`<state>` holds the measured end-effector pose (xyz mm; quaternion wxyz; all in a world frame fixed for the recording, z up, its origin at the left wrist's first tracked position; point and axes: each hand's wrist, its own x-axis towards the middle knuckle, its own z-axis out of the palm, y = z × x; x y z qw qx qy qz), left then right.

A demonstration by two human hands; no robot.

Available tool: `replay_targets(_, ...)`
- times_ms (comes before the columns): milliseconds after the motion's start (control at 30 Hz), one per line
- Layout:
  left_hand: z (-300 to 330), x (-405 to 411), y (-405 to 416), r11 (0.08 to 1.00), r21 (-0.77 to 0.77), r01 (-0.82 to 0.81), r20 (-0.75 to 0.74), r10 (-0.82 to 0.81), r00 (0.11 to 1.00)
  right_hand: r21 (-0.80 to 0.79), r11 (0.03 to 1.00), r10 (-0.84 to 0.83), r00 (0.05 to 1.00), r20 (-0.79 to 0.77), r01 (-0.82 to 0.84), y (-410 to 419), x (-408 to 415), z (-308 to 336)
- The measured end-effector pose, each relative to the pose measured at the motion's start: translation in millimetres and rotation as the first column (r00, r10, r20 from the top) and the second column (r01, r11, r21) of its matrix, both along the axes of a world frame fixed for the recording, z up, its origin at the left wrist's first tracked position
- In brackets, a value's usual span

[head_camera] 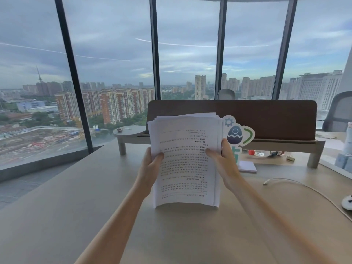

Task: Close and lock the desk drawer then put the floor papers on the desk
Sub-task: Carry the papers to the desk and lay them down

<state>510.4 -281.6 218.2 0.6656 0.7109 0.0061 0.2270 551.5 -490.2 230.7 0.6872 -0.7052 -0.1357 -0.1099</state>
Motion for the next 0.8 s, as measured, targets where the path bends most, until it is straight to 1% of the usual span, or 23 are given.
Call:
replay_targets(67,2.4,3.0,-3.1,0.999,0.034,-0.008,0.015,0.007,1.0,-0.007,1.0,-0.005,1.0,0.006,0.006,3.3,0.8,2.9)
replay_targets(233,9.8,7.5,-1.6,0.999,0.003,-0.053,0.047,0.052,0.998,0.046,0.999,-0.01,0.999,0.03,0.009,1.7,2.6,7.9)
replay_targets(333,7.6,4.5,2.2,1.0,-0.014,-0.019,0.044,0.02,0.999,0.011,1.0,-0.008,0.999,0.04,0.008,-4.3,3.1,3.8)
replay_targets(433,2.9,2.4,4.6,0.999,-0.032,0.03,0.006,-0.03,1.0,0.039,0.999,0.023,0.999,0.038,-0.025,-6.1,3.6,2.7)
replay_targets(533,-6.4,1.2,5.9,0.997,-0.041,0.06,-0.04,-0.062,0.997,0.055,0.998,0.042,0.999,0.015,-0.042,-4.1,2.8,-1.1)
replay_targets(633,-19.4,0.3,4.7,0.996,-0.038,0.082,-0.079,-0.085,0.993,0.06,0.997,0.052,0.997,-0.05,-0.049,0.1,0.6,-14.4)
replay_targets(700,-24.8,2.3,3.1,0.996,-0.029,0.081,-0.079,-0.083,0.993,0.07,0.996,0.052,0.994,-0.097,-0.045,2.0,-0.4,-24.4)
replay_targets(800,-25.1,6.2,0.1,0.999,0.001,0.05,-0.05,-0.05,0.998,0.112,0.993,0.037,0.994,-0.108,-0.025,3.7,-1.6,-28.8)
